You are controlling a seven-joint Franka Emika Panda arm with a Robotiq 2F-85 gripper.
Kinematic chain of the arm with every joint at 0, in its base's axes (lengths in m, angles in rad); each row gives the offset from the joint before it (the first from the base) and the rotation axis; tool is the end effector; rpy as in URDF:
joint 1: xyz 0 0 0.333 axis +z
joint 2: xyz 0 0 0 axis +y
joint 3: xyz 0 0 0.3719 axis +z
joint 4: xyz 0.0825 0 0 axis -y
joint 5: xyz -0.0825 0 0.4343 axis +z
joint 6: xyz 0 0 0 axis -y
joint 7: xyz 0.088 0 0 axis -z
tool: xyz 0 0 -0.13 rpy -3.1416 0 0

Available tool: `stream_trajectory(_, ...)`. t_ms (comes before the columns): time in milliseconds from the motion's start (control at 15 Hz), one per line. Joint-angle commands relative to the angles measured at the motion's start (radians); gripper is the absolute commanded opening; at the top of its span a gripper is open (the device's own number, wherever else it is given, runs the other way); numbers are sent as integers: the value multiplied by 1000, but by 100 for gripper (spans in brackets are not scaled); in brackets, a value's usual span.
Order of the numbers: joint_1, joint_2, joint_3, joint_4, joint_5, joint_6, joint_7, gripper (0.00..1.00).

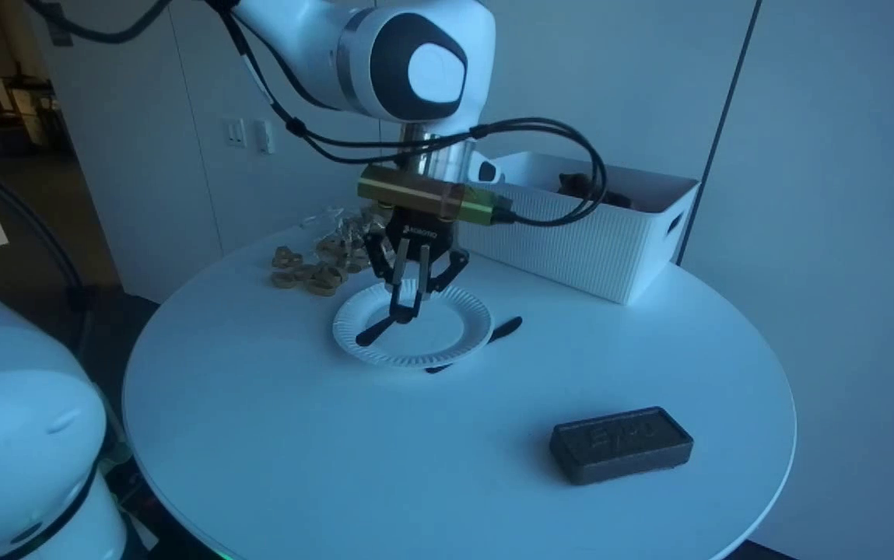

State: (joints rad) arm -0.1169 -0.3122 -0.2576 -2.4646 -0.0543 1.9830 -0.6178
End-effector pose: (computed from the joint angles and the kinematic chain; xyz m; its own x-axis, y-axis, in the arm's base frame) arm 0.4062 -0.1642 0.3950 0.9489 0.2900 -0.1245 0.2743 -0.9529 -0.1292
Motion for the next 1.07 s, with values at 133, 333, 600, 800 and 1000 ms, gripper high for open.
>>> stream_trajectory(133, 19, -41, 5, -91, 9, 100, -112, 19)
stream_trajectory(333, 31, -38, 4, -107, 25, 170, -151, 19)
stream_trajectory(600, 32, -20, 2, -135, 17, 269, -174, 53)
stream_trajectory(800, 32, -13, -8, -132, 50, 260, -173, 75)
stream_trajectory(1000, 24, -3, 2, -128, 40, 244, -153, 98)
